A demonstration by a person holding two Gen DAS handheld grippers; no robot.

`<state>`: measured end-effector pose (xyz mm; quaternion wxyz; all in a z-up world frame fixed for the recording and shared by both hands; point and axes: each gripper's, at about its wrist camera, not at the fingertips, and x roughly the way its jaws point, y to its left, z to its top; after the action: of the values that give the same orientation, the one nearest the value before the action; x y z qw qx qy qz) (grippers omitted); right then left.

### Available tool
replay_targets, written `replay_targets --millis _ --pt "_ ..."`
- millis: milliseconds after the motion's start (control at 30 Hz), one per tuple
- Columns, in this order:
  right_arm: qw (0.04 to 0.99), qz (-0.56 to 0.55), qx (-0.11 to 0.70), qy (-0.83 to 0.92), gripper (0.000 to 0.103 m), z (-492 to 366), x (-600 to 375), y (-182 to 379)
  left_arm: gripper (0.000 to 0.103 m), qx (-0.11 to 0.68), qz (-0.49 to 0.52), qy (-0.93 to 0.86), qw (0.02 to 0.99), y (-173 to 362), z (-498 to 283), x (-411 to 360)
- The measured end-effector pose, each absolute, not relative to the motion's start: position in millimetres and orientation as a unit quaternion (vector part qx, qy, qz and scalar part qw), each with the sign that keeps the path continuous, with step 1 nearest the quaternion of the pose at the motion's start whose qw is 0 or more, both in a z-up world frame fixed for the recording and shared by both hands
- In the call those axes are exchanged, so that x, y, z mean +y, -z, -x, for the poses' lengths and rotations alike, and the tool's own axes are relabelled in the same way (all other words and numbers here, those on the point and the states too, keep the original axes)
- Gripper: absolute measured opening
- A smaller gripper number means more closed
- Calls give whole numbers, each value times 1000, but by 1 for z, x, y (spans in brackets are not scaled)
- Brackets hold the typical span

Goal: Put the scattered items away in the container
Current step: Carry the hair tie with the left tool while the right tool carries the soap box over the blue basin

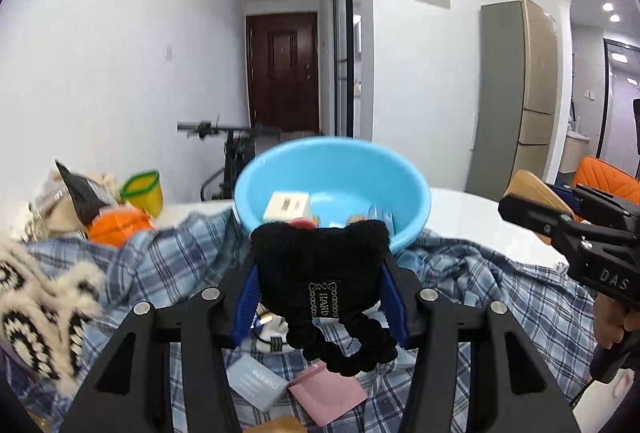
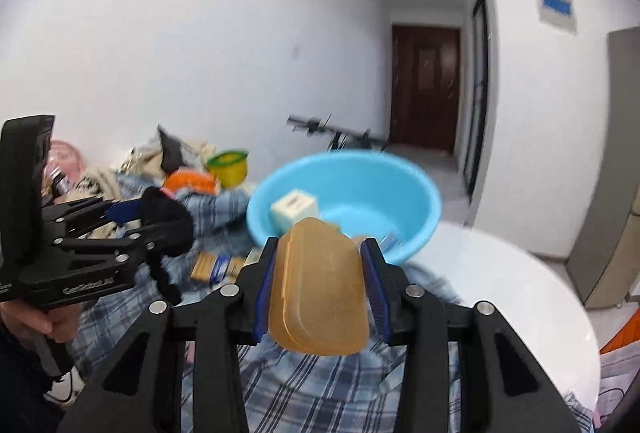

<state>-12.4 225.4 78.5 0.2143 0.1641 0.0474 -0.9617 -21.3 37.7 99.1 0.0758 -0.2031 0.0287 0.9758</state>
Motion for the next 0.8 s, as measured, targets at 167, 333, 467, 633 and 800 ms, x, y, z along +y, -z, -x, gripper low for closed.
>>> replay_targets --millis 167,333,467,633,800 --pt "218 -154 34 963 39 11 226 -86 56 31 187 -979 75 -111 25 40" --pt "214 -138 28 967 39 29 222 -103 56 35 154 -985 68 -131 41 45" --pt "205 -120 35 971 39 55 215 -126 56 35 122 -990 69 -161 75 50" --pt "163 -100 30 981 39 106 205 -164 56 16 98 -994 50 -200 146 50" --pt "143 -99 14 985 39 160 205 -196 56 -14 81 -997 10 -225 203 41"
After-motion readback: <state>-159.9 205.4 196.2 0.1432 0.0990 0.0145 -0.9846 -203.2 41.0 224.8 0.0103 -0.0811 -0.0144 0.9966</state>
